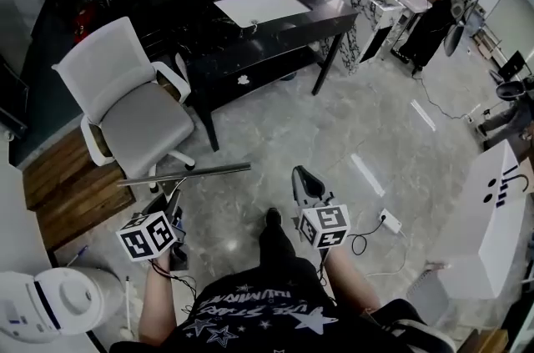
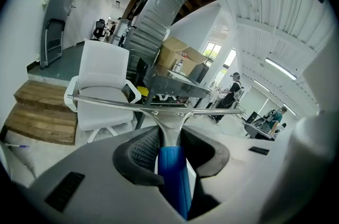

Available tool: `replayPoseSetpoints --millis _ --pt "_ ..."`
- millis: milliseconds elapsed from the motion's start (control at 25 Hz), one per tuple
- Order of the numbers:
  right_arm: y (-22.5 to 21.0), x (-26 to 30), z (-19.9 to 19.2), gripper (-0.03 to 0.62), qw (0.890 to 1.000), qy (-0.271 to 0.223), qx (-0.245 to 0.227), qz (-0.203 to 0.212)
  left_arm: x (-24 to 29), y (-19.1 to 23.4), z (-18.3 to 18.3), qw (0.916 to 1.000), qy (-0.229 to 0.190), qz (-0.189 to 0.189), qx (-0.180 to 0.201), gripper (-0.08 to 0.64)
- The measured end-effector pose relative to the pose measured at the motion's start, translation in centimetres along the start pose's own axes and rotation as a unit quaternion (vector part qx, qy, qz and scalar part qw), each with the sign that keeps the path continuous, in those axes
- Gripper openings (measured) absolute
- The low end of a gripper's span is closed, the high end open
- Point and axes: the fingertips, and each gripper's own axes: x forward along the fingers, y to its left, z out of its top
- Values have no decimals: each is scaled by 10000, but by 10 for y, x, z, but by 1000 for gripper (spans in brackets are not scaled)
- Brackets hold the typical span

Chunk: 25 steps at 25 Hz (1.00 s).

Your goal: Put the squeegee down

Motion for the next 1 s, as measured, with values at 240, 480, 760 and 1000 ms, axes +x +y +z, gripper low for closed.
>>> replayPoseSetpoints --millis 240,480,760,1000 --pt "-88 74 27 55 9999 -34 43 117 76 -37 45 9998 -94 198 -6 141" --pt "-160 129 53 55 9996 7 35 293 142 -69 90 9990 -187 401 -67 141" --pt "-232 176 69 55 9990 10 29 450 206 -104 133 9971 -446 596 -145 141" --pt "-256 203 87 55 9980 -85 -24 621 237 -127 156 9970 -471 607 -48 141"
